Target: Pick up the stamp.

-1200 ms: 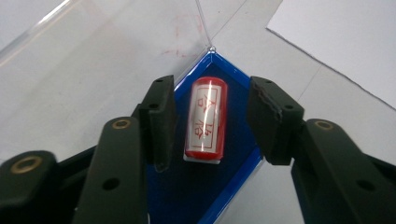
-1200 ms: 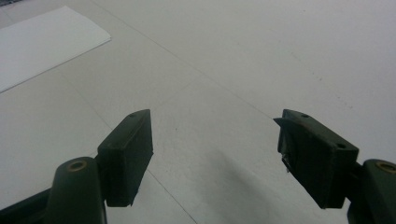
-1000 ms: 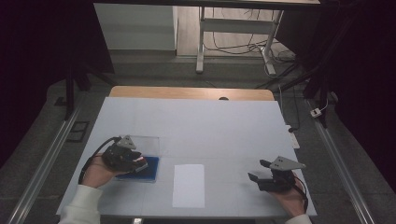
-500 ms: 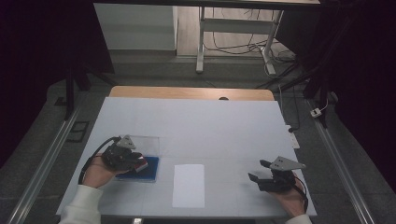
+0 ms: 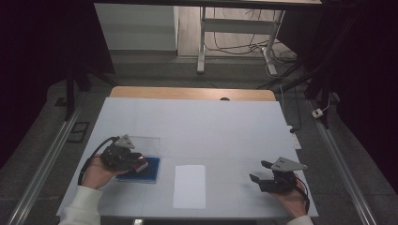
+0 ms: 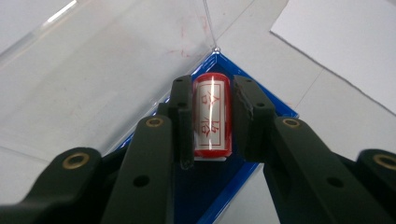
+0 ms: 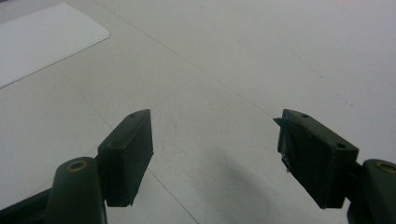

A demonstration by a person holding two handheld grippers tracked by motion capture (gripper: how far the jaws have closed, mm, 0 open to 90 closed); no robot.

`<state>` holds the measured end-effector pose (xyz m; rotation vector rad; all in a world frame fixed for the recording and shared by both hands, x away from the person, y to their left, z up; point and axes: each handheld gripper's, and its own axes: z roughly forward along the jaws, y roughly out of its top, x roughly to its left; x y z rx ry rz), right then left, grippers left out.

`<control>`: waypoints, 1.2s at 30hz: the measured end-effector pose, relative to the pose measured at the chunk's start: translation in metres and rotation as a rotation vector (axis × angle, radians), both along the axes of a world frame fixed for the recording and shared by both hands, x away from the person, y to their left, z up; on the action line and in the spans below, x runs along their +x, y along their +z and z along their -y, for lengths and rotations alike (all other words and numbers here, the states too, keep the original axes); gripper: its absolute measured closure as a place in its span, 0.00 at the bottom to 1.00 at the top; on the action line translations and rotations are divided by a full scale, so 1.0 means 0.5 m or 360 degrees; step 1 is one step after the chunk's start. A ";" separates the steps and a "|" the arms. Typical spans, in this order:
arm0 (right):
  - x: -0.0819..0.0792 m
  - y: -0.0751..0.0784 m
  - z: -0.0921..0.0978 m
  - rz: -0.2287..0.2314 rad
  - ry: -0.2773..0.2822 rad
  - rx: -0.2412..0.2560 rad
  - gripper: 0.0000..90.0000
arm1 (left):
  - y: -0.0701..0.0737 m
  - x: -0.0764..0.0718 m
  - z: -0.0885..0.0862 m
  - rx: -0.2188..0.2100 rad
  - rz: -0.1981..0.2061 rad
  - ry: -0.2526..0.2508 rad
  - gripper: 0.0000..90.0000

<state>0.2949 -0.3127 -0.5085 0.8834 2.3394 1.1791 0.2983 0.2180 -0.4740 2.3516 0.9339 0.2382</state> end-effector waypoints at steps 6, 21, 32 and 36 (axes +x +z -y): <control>0.000 0.000 0.000 0.0003 0.0003 0.0001 0.29 | 0.018 -0.008 -0.005 -0.0043 0.0047 0.0012 0.79; -0.003 0.001 0.000 0.0008 0.0000 -0.0015 0.29 | 0.079 -0.035 -0.028 -0.0177 0.0187 0.0063 0.79; -0.003 0.000 -0.001 0.0008 0.0011 -0.0009 0.29 | 0.118 -0.057 -0.044 -0.0251 0.0273 0.0086 0.79; -0.004 -0.001 -0.001 0.0010 0.0009 -0.0004 0.29 | 0.120 -0.058 -0.046 -0.0258 0.0280 0.0086 0.78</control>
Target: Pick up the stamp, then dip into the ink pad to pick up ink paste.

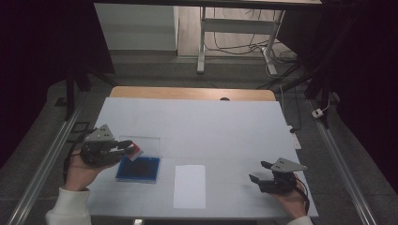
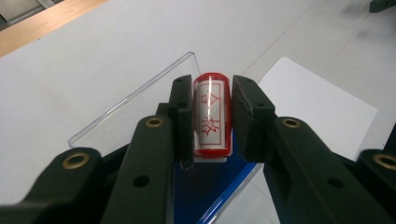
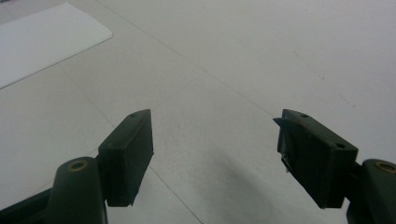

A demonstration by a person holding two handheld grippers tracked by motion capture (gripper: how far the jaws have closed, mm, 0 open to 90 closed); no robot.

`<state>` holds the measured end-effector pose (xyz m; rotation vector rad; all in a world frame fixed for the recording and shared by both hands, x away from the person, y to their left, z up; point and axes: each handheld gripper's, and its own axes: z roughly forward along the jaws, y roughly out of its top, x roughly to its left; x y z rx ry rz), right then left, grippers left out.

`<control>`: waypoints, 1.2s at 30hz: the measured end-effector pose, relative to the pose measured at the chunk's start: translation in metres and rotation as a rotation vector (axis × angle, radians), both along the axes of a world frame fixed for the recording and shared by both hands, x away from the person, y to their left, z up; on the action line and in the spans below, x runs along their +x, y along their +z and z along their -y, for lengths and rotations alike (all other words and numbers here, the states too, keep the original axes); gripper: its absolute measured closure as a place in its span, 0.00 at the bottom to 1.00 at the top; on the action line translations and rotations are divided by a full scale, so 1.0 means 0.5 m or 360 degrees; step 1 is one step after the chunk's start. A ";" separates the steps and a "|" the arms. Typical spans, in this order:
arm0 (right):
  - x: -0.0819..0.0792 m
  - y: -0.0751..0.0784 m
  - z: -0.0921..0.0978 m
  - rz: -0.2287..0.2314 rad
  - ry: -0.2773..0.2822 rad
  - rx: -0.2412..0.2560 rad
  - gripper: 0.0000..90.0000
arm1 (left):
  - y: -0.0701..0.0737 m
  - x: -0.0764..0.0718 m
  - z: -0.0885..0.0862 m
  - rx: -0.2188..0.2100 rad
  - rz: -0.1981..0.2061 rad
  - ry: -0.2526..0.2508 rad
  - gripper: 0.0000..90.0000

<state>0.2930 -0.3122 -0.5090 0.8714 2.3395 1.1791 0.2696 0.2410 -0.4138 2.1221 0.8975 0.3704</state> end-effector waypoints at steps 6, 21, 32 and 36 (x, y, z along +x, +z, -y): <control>-0.001 0.000 0.000 -0.0002 0.0002 -0.0011 0.29 | -0.012 0.007 0.007 0.0033 -0.0025 0.0003 0.79; -0.002 -0.002 0.001 -0.0006 0.0007 -0.0015 0.29 | -0.061 0.035 0.021 0.0154 -0.0133 0.0018 0.78; -0.003 -0.005 0.001 -0.0011 0.0013 -0.0018 0.29 | -0.091 0.046 0.034 0.0235 -0.0194 0.0005 0.78; -0.004 -0.004 0.002 -0.0014 0.0015 -0.0027 0.29 | -0.096 0.046 0.037 0.0240 -0.0205 -0.0002 0.78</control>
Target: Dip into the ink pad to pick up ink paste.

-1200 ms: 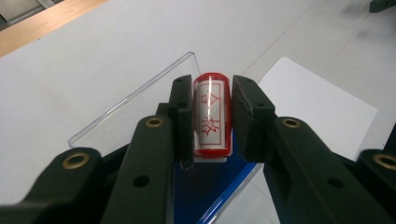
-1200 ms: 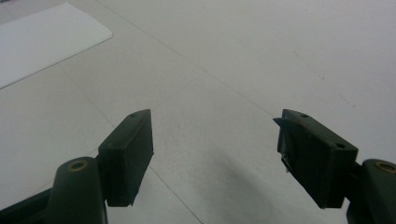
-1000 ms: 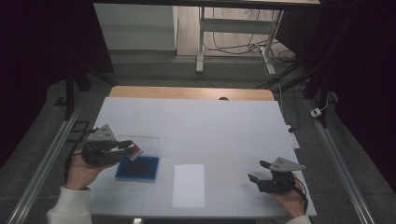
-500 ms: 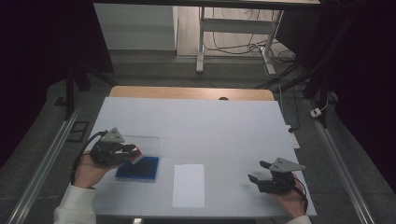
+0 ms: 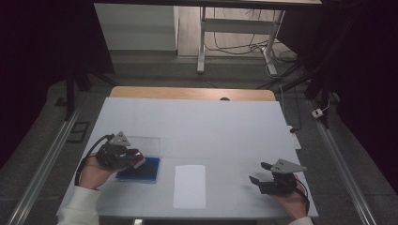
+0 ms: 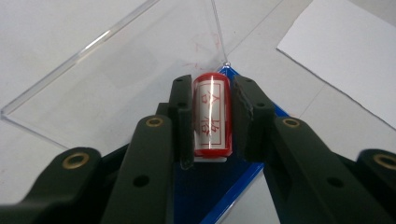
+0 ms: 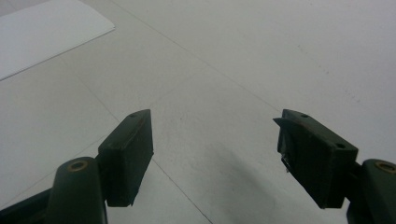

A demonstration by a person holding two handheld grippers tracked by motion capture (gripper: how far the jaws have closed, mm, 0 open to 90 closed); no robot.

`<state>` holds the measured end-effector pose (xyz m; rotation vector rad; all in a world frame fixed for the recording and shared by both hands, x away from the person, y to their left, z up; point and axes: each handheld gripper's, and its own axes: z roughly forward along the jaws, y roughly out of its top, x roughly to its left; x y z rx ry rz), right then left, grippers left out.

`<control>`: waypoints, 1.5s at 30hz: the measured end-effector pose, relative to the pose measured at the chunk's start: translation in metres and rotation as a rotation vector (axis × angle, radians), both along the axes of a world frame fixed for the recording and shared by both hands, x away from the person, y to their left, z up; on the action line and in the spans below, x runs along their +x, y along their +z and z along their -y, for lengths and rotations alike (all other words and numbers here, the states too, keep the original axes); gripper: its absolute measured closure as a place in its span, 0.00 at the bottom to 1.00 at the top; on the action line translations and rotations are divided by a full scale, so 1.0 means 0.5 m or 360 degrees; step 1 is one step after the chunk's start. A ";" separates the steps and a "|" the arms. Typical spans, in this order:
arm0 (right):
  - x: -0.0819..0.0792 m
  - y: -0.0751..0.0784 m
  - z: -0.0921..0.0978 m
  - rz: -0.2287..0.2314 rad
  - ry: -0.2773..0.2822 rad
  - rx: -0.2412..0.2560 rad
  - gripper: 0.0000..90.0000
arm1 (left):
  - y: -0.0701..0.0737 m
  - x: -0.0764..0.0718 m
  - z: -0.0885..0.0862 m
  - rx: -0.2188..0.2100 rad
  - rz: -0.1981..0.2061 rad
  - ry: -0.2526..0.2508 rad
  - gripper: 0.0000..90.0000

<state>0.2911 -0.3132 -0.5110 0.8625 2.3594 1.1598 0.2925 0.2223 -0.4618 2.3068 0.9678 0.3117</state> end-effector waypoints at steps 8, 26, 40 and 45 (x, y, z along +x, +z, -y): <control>0.000 -0.002 -0.001 -0.0005 0.0002 -0.0004 0.29 | -0.009 0.000 0.005 0.0013 -0.0019 -0.0011 0.79; -0.001 -0.003 -0.001 -0.0017 0.0004 -0.0017 0.29 | -0.025 0.002 0.014 0.0055 -0.0025 -0.0027 0.78; 0.000 -0.003 0.000 -0.0018 0.0002 -0.0017 0.29 | -0.034 0.006 0.017 0.0078 -0.0052 -0.0024 0.78; 0.000 -0.004 0.000 -0.0018 0.0003 -0.0020 0.29 | -0.034 0.006 0.018 0.0083 -0.0059 -0.0013 0.79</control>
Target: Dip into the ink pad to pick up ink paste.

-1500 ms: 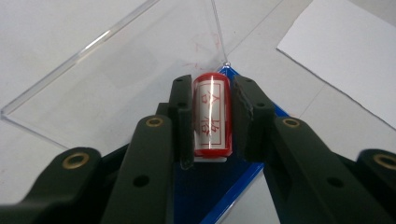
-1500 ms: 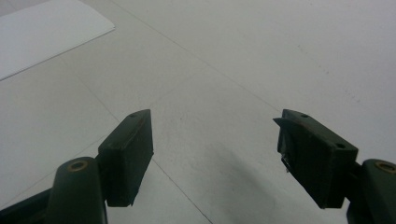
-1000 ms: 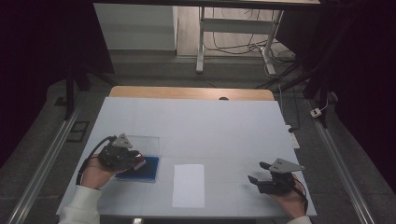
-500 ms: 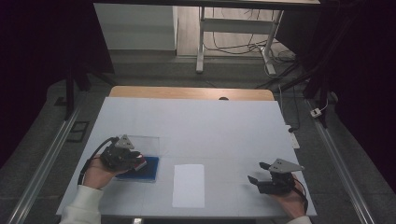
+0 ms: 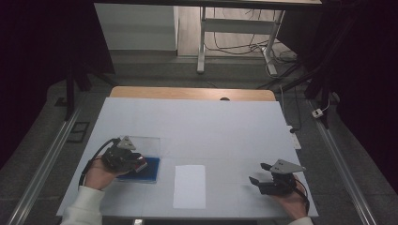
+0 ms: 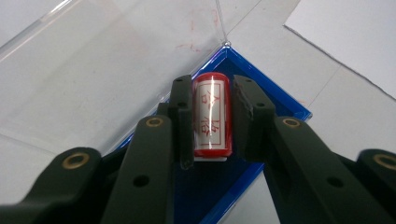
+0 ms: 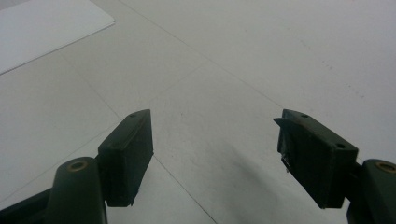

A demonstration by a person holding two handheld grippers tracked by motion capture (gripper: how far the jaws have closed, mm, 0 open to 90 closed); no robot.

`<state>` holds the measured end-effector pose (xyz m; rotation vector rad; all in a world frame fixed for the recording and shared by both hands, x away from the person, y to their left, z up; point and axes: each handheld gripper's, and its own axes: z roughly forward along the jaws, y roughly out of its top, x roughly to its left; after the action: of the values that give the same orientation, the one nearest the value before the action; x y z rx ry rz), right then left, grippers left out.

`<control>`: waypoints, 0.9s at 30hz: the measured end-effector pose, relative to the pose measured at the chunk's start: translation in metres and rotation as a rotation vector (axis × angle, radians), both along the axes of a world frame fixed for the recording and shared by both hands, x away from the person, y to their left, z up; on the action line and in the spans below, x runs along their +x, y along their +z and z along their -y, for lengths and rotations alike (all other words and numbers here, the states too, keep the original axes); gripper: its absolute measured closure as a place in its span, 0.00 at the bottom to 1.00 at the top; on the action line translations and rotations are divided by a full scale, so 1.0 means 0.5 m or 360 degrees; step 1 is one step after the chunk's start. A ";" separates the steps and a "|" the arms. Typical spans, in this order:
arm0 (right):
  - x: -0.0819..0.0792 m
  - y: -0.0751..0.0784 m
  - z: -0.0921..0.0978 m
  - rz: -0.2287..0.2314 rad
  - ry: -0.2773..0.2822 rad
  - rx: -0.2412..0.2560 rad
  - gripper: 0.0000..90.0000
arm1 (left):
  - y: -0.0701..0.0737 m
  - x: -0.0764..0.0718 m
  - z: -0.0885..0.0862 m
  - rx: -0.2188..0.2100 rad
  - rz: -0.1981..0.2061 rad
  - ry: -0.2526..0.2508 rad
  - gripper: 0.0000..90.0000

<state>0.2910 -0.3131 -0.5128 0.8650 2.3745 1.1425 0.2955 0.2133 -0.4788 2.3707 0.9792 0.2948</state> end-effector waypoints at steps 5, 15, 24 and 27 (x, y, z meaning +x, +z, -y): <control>0.000 0.000 -0.001 -0.0002 0.0002 0.0002 0.29 | 0.000 0.001 0.001 0.0015 -0.0010 0.0001 0.79; 0.000 -0.001 -0.002 0.0003 0.0003 0.0005 0.29 | -0.005 0.005 0.008 0.0050 -0.0049 0.0011 0.79; -0.002 0.001 -0.008 0.0004 0.0015 -0.0009 0.29 | -0.012 0.005 0.011 0.0056 -0.0049 0.0012 0.79; -0.002 0.000 -0.008 0.0004 0.0015 -0.0004 0.29 | -0.013 0.006 0.007 0.0042 -0.0050 0.0011 0.79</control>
<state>0.2899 -0.3089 -0.5127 0.8523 2.3797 1.1433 0.2984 0.2097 -0.4855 2.4033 1.0038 0.2753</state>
